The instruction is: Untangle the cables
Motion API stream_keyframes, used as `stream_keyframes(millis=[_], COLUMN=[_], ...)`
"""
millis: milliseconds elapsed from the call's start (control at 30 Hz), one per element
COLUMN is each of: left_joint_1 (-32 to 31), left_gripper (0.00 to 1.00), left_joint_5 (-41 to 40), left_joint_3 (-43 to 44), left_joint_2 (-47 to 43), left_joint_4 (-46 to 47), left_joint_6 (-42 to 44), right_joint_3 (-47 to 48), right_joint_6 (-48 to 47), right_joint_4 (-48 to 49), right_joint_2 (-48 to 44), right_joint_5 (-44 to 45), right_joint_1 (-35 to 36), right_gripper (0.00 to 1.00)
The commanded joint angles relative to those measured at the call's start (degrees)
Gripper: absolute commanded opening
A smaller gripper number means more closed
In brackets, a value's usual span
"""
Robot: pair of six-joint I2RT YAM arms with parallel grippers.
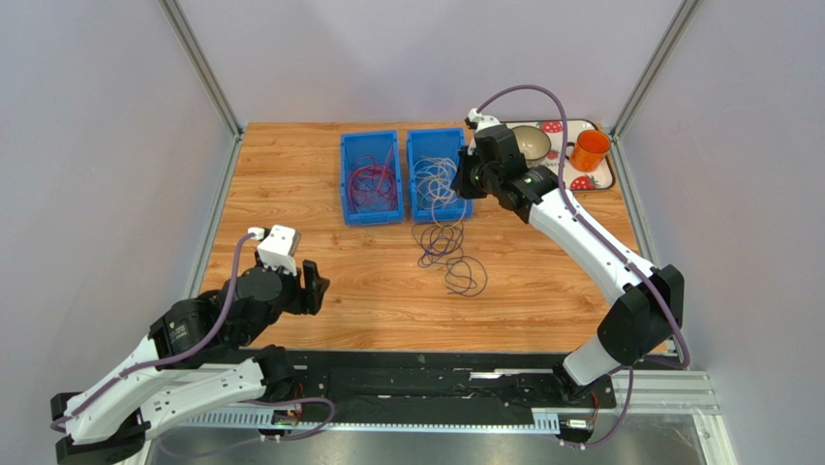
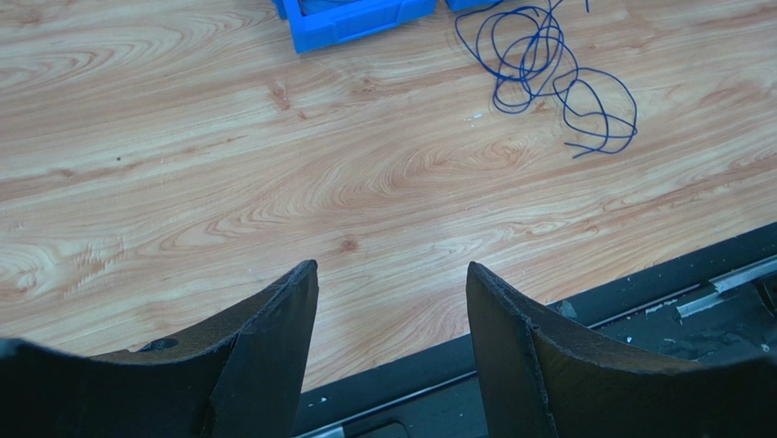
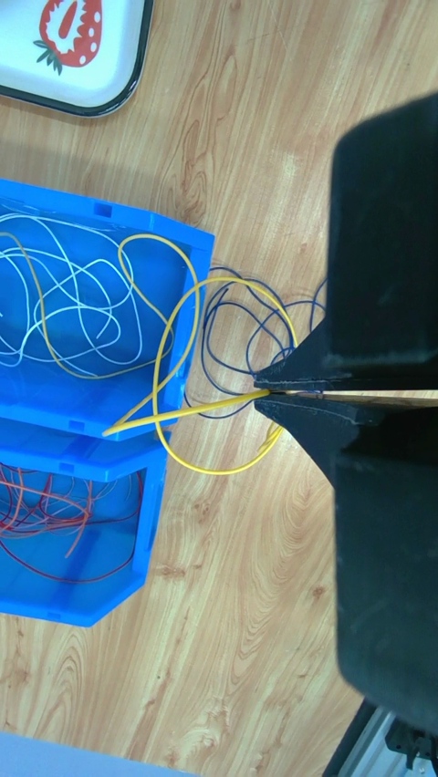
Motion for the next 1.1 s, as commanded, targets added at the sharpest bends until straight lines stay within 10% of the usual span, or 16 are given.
stream_keyframes(millis=[0,1067], left_joint_1=[-0.2,-0.19], left_gripper=[0.69,0.69], left_joint_5=[0.35,-0.36], left_joint_3=[0.41,0.32], left_joint_2=[-0.36,0.96], left_joint_4=[0.92,0.91], left_joint_6=[0.84,1.01], right_joint_3=[4.08,45.66], right_joint_6=[0.12,-4.0], right_joint_4=[-0.69,3.43], right_joint_2=[-1.41,20.83], right_joint_5=[-0.84,-6.89], right_joint_1=[0.11,-5.6], right_gripper=[0.0,0.0])
